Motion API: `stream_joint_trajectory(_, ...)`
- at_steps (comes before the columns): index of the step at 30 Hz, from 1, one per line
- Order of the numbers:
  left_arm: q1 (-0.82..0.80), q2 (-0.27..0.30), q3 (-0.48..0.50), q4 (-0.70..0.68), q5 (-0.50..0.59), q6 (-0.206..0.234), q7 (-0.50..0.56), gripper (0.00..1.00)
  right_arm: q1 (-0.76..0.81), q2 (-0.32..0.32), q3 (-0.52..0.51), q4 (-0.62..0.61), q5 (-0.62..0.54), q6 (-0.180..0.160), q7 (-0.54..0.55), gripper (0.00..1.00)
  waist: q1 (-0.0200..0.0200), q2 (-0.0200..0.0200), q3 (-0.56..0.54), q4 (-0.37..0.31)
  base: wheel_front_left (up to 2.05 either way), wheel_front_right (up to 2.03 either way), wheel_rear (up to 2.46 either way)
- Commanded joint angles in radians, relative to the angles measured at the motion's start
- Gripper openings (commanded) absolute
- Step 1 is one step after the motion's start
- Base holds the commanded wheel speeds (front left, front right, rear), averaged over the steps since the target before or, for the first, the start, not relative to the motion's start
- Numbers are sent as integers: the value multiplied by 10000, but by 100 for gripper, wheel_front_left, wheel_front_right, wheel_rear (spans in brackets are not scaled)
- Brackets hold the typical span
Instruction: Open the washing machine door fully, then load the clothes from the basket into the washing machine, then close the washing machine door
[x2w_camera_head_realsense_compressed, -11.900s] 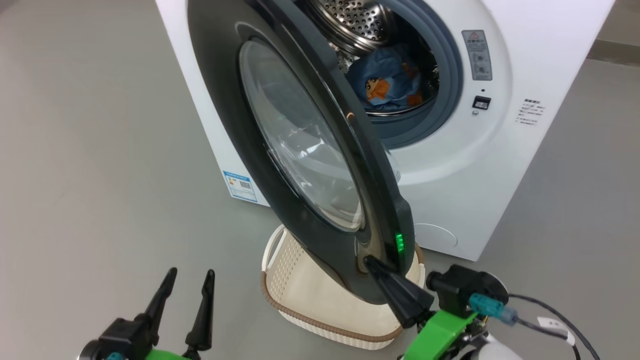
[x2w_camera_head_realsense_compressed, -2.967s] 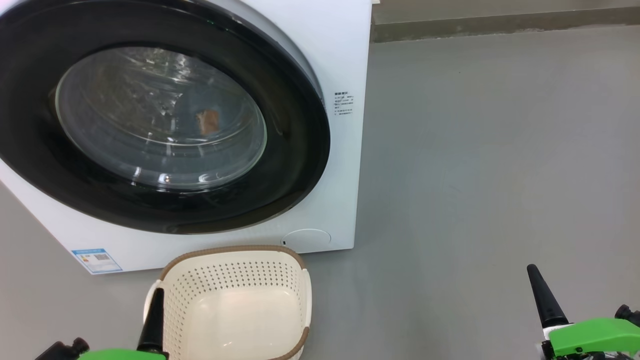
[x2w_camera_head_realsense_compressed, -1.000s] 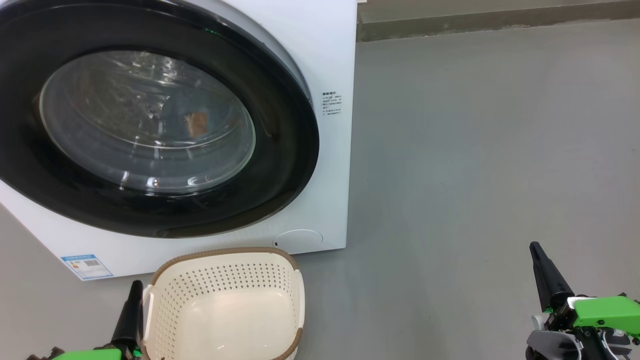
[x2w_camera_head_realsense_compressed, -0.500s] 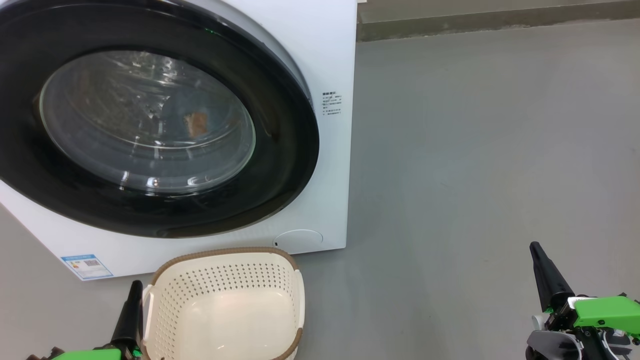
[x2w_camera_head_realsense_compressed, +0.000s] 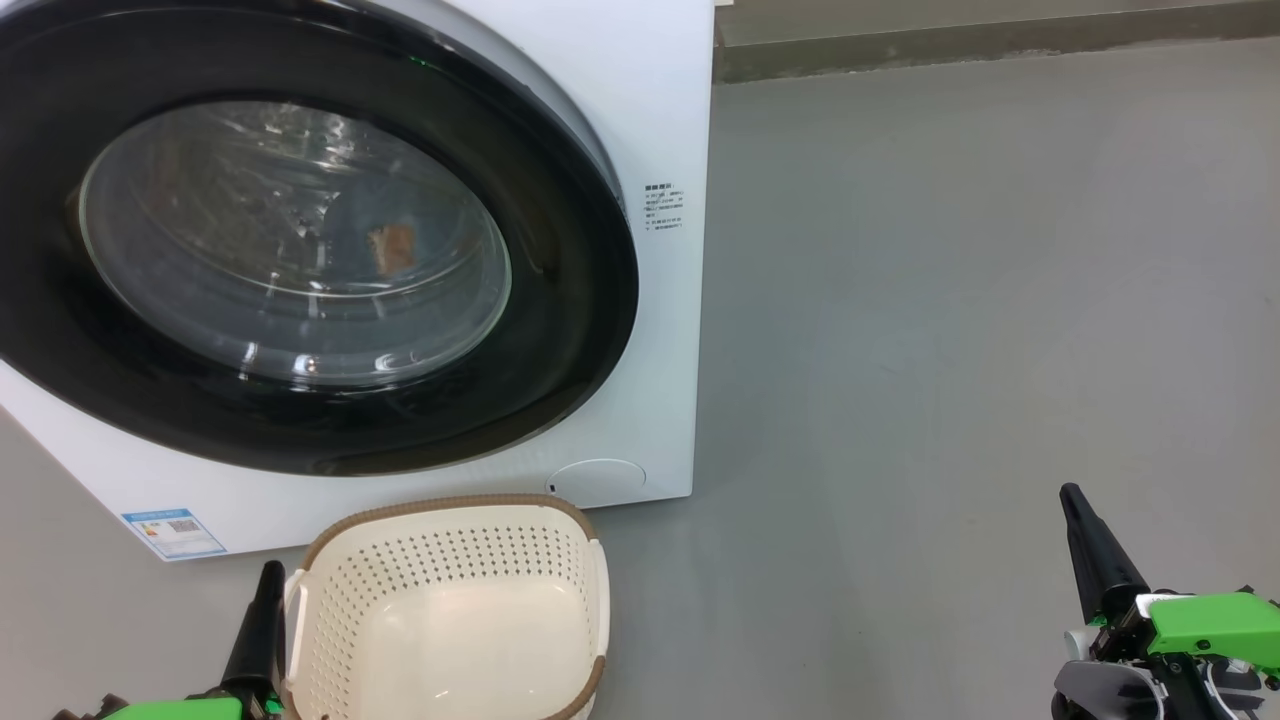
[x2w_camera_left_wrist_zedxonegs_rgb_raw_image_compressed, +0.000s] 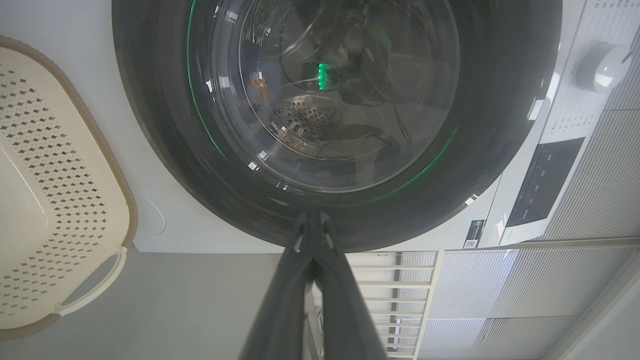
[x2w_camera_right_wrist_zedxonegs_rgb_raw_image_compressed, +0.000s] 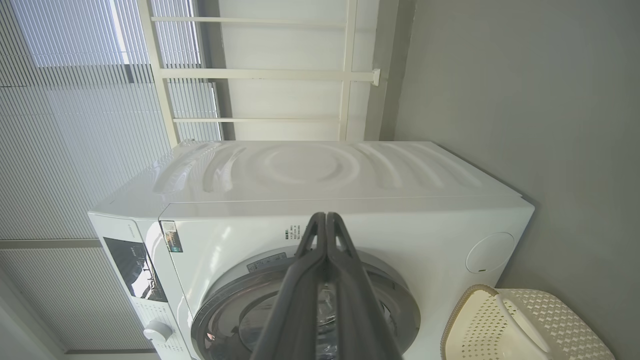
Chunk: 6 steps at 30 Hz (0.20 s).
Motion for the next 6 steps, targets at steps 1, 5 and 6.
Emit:
stream_joint_trajectory(1, -393, 83, 337, -311, -83, -23, 57, 0, -455, -75, 150, -246, -74, 31, 53, 0, 0, 0, 0, 0, 0, 0, 0)
stream_joint_trajectory(5, -393, 81, 339, -311, -82, -23, 59, 0, -456, -69, 142, -245, -81, 31, 60, 0, 0, 0, 0, 0, 0, 0, 0)
stream_joint_trajectory(6, -393, 81, 340, -311, -81, -23, 59, 0, -456, -67, 140, -245, -82, 31, 62, 0, 0, 0, 0, 0, 0, 0, 0)
